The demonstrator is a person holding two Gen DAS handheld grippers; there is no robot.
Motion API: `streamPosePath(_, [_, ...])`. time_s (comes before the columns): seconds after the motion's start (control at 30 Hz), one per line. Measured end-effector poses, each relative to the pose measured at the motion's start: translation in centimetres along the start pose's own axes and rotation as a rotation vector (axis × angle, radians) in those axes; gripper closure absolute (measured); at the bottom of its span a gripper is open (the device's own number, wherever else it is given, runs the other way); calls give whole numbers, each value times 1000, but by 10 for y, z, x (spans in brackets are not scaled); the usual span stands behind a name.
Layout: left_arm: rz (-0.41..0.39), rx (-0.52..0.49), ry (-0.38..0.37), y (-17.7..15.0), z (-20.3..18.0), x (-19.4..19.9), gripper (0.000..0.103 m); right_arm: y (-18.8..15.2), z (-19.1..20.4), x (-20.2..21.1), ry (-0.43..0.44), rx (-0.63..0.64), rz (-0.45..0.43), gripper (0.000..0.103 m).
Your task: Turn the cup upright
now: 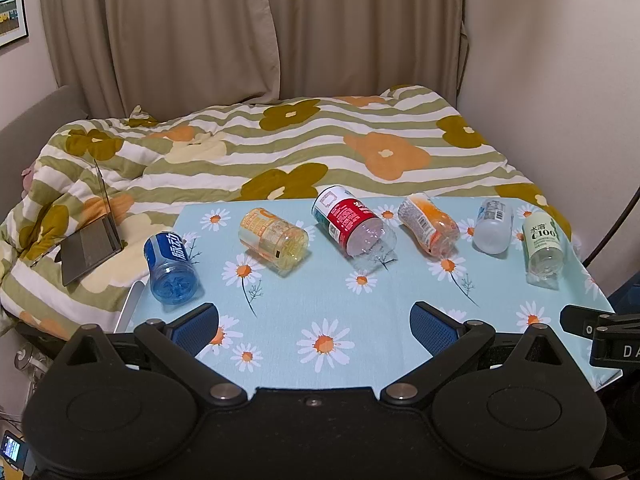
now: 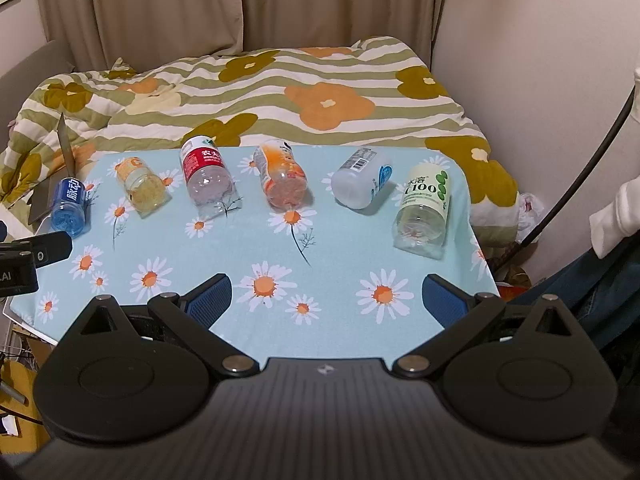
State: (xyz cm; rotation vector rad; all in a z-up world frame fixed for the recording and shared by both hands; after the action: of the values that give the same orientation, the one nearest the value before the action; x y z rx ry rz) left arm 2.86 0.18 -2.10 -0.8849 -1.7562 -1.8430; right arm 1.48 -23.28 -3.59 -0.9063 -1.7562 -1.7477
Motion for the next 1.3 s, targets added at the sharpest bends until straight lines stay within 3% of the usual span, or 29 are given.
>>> streamPosePath(1.3, [26, 25, 8, 4, 8, -4, 0, 4, 4, -2, 14, -6, 1, 0])
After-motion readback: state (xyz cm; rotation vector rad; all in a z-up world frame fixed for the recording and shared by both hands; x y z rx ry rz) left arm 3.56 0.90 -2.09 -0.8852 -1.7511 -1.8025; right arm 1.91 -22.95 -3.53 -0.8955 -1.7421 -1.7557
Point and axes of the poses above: each gripper's, at about its wrist camera, not at the fingertips, and x roughly against the way its jaws point, z to its left, y to its top, the point moved 3 cm from there along -x, roughly the way its jaws point, and after that the axes turned 6 degrees about -y, right-handed, at the moved point
